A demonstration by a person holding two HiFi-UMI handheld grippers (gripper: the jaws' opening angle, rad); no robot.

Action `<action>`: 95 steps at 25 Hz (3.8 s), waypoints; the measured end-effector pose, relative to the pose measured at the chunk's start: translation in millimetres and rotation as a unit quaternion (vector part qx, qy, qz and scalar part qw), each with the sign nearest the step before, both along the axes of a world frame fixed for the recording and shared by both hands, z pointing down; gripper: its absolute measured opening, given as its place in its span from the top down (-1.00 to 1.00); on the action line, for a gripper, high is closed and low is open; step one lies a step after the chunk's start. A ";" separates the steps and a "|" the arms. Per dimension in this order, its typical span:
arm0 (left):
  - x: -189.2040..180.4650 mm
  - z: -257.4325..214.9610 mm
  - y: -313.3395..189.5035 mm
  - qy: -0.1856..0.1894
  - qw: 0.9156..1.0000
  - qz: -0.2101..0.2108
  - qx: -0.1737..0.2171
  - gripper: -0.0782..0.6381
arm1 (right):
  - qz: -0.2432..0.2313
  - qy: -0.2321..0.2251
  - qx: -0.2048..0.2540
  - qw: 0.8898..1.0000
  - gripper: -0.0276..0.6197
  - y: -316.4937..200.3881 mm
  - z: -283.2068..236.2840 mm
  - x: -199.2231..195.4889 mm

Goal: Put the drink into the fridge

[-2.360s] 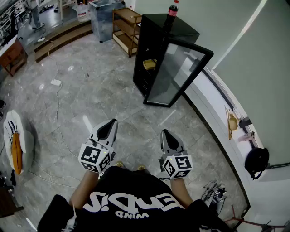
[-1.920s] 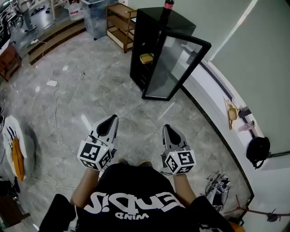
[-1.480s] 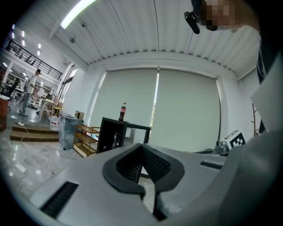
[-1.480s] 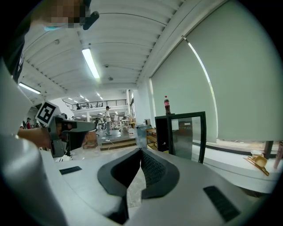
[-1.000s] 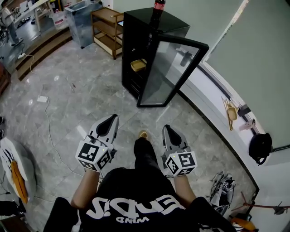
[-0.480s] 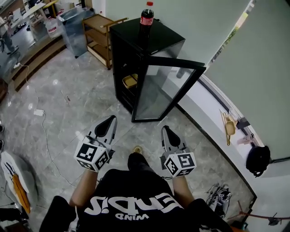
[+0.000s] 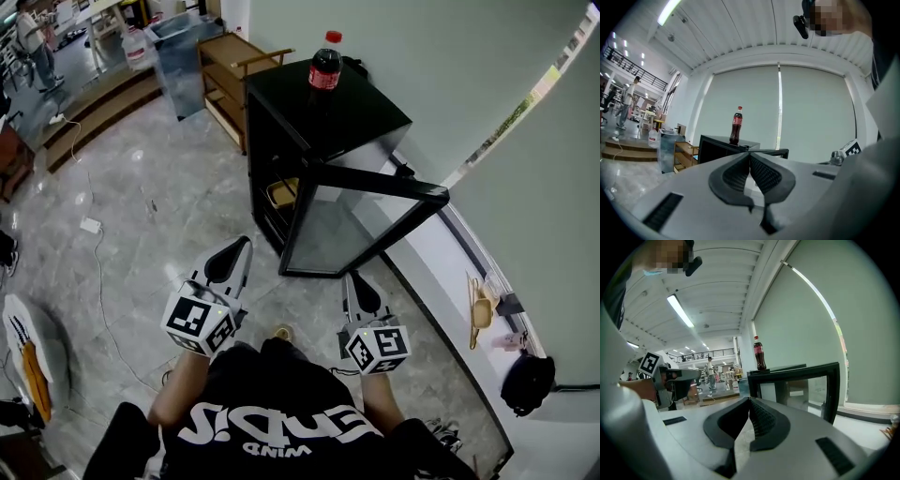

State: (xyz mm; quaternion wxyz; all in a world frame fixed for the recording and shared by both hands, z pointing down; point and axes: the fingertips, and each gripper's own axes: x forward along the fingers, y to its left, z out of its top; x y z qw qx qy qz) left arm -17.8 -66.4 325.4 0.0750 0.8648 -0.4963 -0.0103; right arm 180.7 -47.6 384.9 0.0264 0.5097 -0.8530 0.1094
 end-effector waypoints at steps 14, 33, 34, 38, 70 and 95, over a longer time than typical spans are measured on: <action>-24.0 -12.0 -40.9 0.015 1.000 0.018 0.002 0.43 | 0.003 -0.006 -0.007 1.000 0.84 -33.9 3.4 -30.5; 25.0 -45.7 -184.6 -0.016 0.996 0.079 0.049 -0.18 | 0.050 -0.011 -0.024 0.998 0.84 -54.0 18.9 -18.4; 28.8 -48.1 -196.5 -0.017 0.995 0.079 0.051 -0.18 | 0.052 -0.012 -0.025 0.998 0.84 -54.6 19.3 -17.9; 45.9 -56.6 -244.2 -0.030 0.995 0.077 0.060 -0.18 | 0.059 -0.014 -0.030 0.998 0.84 -55.6 22.6 -14.6; 101.8 -68.6 -336.1 -0.077 0.990 0.107 0.046 -0.09 | 0.107 -0.030 -0.060 0.992 0.84 -60.1 48.3 20.9; -51.1 -13.5 -204.6 -0.087 0.995 0.037 0.022 -0.09 | -0.067 -0.017 -0.043 0.997 0.84 -68.8 45.7 -86.9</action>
